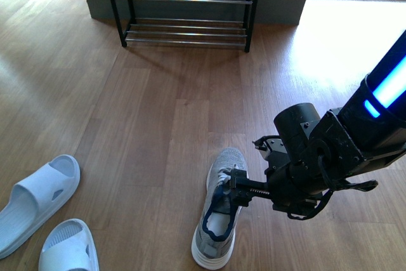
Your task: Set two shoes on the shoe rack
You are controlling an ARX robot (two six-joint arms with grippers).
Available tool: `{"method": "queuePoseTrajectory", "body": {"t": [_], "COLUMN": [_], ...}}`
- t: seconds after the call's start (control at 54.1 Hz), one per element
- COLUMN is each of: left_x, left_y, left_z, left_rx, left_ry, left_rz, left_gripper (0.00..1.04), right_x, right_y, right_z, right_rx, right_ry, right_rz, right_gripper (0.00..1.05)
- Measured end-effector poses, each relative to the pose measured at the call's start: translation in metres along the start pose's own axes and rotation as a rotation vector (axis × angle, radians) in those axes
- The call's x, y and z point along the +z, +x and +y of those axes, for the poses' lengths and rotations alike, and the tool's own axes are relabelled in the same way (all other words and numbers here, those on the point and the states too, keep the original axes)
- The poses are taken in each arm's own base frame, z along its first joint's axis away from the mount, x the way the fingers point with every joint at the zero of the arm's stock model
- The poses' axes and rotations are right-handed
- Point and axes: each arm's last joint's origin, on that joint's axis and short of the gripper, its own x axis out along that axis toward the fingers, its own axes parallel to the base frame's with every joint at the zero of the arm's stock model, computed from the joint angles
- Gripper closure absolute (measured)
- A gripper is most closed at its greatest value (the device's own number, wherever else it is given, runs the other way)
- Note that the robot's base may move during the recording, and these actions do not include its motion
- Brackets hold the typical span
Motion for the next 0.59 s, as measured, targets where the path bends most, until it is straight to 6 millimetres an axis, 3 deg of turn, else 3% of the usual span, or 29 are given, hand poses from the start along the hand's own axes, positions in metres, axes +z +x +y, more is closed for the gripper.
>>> {"method": "queuePoseTrajectory", "body": {"t": [0.592], "left_x": [0.000], "left_y": [0.000], "left_z": [0.000], "left_rx": [0.000], "left_ry": [0.000], "left_rz": [0.000], "left_gripper": [1.03], "right_x": [0.003], "right_y": [0.014], "right_z": [0.003], "right_rx": [-0.015], "right_ry": [0.012], "right_rz": [-0.017], "right_gripper": [0.09]}}
